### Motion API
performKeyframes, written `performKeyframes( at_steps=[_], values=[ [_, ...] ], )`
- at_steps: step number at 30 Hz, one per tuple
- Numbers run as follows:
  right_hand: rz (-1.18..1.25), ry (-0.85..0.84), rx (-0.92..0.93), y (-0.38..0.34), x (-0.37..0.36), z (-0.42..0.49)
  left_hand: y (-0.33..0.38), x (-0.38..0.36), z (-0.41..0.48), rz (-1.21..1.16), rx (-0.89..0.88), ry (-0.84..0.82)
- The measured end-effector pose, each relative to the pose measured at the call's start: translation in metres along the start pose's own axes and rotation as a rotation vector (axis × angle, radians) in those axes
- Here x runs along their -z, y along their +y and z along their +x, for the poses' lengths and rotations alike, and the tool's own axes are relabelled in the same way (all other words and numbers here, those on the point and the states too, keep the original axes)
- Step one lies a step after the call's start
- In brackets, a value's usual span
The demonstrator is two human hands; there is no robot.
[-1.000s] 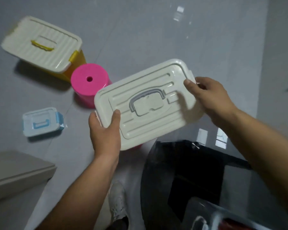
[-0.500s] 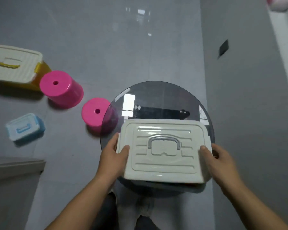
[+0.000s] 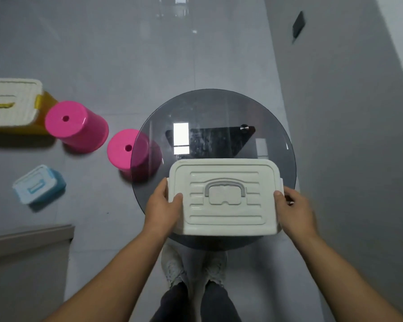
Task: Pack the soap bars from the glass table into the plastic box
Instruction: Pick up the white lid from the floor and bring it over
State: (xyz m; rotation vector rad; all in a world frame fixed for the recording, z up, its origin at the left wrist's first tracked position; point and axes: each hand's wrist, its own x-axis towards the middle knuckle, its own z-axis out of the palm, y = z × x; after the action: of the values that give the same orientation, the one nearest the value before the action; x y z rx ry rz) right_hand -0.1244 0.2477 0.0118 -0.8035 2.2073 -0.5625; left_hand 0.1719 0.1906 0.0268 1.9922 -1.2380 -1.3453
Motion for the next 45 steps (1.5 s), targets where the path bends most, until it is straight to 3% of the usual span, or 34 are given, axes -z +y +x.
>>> performKeyframes(
  at_steps=[8,13,17,28,37,45],
  values=[
    [0.209,-0.102,-0.058,0.018,-0.007,0.011,-0.011,-0.006,0.007,-0.058,0.086,0.001],
    [0.364,-0.187,-0.196,0.034,-0.012,0.024,-0.016,0.0,0.018,-0.185,0.3,-0.081],
    [0.438,-0.178,-0.22,0.039,-0.008,0.028,-0.023,0.0,0.025,-0.222,0.34,-0.117],
    [0.268,0.077,-0.052,0.022,-0.019,0.009,-0.019,0.001,0.02,-0.113,0.235,0.029],
    [0.257,0.118,-0.1,0.013,-0.022,0.009,-0.017,-0.004,0.017,-0.08,0.205,0.093],
    [0.088,0.158,-0.064,-0.002,-0.025,-0.002,-0.011,-0.013,0.011,0.023,0.173,0.126]
  ],
)
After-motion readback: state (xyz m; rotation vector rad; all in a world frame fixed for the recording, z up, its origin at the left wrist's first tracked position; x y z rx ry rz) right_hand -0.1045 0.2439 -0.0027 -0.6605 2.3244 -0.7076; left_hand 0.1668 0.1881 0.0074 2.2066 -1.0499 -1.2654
